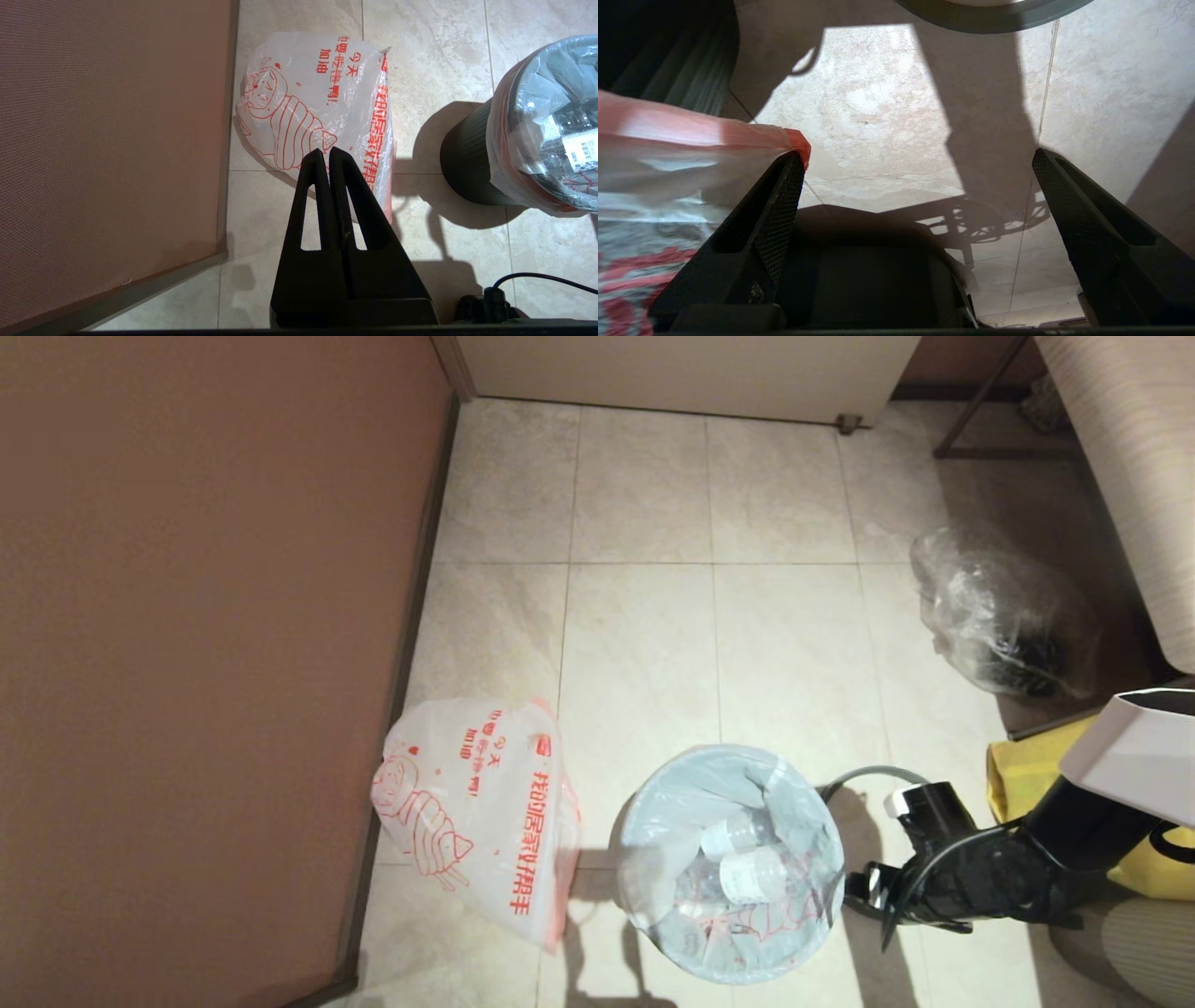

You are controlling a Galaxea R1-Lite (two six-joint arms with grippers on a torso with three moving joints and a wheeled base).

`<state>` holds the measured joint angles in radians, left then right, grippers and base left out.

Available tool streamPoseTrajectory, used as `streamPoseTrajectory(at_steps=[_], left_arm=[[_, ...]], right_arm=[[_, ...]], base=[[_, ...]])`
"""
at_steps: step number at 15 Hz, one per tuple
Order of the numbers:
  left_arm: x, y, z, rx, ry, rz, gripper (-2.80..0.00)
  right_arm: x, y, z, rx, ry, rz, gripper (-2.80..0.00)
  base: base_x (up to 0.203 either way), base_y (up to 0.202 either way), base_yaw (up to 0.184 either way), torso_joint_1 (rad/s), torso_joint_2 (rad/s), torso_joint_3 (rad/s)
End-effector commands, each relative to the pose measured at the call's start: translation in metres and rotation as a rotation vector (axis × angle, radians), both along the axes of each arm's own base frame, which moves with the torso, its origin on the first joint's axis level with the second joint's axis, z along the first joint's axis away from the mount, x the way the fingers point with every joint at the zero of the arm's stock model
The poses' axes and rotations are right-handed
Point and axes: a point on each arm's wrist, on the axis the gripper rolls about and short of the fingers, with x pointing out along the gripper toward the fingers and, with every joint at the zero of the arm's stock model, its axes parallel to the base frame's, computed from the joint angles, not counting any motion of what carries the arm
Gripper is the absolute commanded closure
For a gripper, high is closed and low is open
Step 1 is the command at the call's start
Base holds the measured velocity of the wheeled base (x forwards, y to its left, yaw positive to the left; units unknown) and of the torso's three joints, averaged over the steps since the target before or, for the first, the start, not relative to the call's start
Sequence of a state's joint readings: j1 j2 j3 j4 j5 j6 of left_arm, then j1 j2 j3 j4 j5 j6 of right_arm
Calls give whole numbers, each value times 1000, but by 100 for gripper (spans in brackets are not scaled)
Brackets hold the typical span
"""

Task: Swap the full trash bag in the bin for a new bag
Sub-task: Place the trash bag on the floor

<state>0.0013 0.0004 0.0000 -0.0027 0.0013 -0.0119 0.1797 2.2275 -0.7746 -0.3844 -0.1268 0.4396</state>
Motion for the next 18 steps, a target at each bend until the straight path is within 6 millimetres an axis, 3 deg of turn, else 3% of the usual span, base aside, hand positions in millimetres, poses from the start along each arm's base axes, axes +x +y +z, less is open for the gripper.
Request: streamPoseTrajectory(at_steps=[1, 18], left_arm=[[0, 0, 0, 0, -1, 1, 0], [0, 0, 0, 0, -1, 1, 0]], right_arm=[[1, -1, -6, -2, 14, -4, -280], [7, 17, -10, -44, 0, 56, -280]], base=[[0, 0, 0, 0, 0, 0], [0, 0, 0, 0, 0, 0]])
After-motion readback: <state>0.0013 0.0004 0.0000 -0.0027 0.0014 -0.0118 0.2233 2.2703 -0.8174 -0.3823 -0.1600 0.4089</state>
